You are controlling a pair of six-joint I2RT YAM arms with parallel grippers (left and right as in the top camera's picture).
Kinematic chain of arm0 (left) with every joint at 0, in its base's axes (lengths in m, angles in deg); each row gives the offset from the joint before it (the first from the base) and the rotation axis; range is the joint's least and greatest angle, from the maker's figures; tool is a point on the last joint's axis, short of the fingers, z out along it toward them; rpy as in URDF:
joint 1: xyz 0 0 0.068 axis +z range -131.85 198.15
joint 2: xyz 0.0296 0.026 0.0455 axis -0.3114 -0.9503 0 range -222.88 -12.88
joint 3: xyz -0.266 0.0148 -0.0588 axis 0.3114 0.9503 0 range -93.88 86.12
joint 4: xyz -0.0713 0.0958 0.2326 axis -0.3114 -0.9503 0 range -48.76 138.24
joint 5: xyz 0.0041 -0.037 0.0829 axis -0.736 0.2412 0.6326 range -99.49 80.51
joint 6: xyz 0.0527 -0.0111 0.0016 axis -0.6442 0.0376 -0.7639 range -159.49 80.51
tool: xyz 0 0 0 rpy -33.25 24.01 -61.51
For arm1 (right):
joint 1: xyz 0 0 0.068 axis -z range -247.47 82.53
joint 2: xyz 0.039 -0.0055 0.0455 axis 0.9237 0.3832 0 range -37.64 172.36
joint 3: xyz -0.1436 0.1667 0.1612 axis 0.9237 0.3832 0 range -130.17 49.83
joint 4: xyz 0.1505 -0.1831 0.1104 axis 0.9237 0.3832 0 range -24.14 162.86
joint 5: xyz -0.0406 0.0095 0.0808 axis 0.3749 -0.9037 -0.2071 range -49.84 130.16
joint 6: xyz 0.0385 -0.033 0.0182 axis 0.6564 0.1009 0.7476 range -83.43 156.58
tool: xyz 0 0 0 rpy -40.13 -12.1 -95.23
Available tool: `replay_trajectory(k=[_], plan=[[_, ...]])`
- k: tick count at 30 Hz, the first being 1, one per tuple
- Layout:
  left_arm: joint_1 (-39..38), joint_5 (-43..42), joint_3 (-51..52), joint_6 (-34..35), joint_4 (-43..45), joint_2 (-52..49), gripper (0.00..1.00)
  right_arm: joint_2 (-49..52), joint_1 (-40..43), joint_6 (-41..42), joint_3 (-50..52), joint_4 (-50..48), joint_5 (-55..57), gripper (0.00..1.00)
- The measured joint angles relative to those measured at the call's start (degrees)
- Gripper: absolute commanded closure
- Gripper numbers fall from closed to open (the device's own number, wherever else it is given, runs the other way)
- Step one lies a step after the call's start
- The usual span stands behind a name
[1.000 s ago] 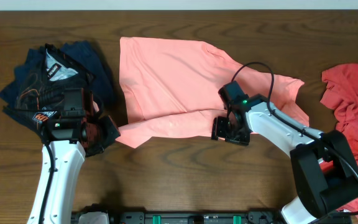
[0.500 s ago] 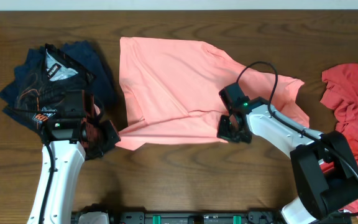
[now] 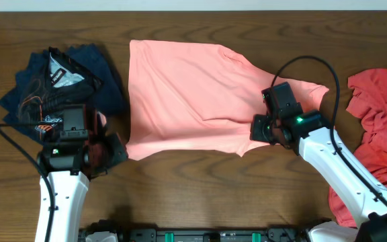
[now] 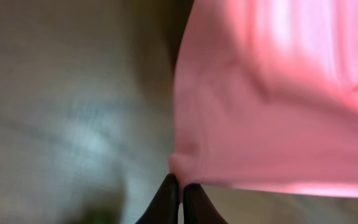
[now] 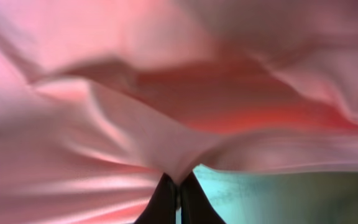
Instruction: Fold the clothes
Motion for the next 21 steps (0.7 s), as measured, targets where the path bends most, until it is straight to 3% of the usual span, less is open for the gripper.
replay_trajectory(k=[8,18,19,21], plan=[[0.0,0.0,0.0,-0.4,13.6,-3.2,0.94,2.0,0.0,-4.3,0.0,-16.7,3.0,0.99],[0.0,-0.1,0.0,-0.4,31.2,-18.2,0.94,6.2,1.3,-5.7,0.0,-30.2,9.0,0.99],[0.0,-0.2,0.0,-0.4,33.3,-19.6,0.94,7.3,1.8,-5.8,0.0,-31.3,9.2,0.97],[0.0,-0.3,0.0,-0.4,36.0,-21.9,0.87,9.5,2.7,-5.8,0.0,-33.6,9.4,0.7]])
